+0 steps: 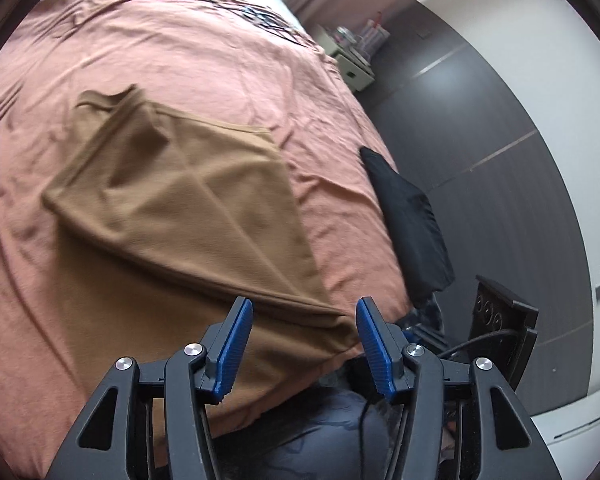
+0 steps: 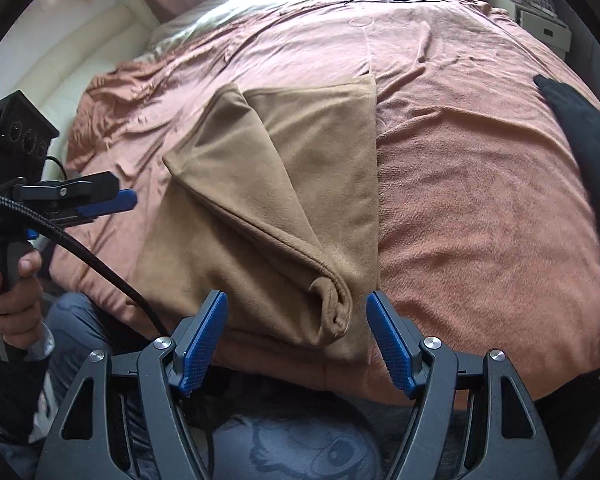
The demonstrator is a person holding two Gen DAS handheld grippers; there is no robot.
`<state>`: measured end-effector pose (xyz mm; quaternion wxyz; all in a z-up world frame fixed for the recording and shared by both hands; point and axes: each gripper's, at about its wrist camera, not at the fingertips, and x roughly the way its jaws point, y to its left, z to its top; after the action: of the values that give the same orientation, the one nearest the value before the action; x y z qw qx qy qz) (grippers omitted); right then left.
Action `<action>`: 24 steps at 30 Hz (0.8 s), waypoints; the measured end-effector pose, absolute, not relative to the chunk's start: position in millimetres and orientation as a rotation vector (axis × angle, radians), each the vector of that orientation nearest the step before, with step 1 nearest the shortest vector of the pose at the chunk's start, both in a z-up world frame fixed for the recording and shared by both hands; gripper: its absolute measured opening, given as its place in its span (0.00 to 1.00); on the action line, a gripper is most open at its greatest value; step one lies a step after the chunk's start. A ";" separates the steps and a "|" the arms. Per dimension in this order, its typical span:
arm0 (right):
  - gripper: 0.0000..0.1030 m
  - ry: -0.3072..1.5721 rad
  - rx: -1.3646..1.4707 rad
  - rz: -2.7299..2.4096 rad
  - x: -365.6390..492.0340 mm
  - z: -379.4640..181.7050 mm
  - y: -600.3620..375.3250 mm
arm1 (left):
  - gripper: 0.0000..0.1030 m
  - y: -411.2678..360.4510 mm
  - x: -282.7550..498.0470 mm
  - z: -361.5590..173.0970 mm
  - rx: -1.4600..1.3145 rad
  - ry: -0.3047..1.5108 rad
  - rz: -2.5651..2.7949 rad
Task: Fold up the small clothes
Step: 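Move both grippers to the folded shirt's fold line, closing the right gripper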
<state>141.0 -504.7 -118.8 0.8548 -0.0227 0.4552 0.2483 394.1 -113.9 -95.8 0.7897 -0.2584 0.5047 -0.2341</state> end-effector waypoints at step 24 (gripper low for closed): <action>0.09 1.067 -0.373 0.525 206.3 -143.1 -416.2 | 0.54 -47.4 345.8 -195.6 -0.586 1.268 -0.237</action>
<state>206.3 -416.2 -143.1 0.8120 -0.1747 0.4997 0.2460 345.8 -47.4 -195.6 0.7593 -0.2691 0.5824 -0.1088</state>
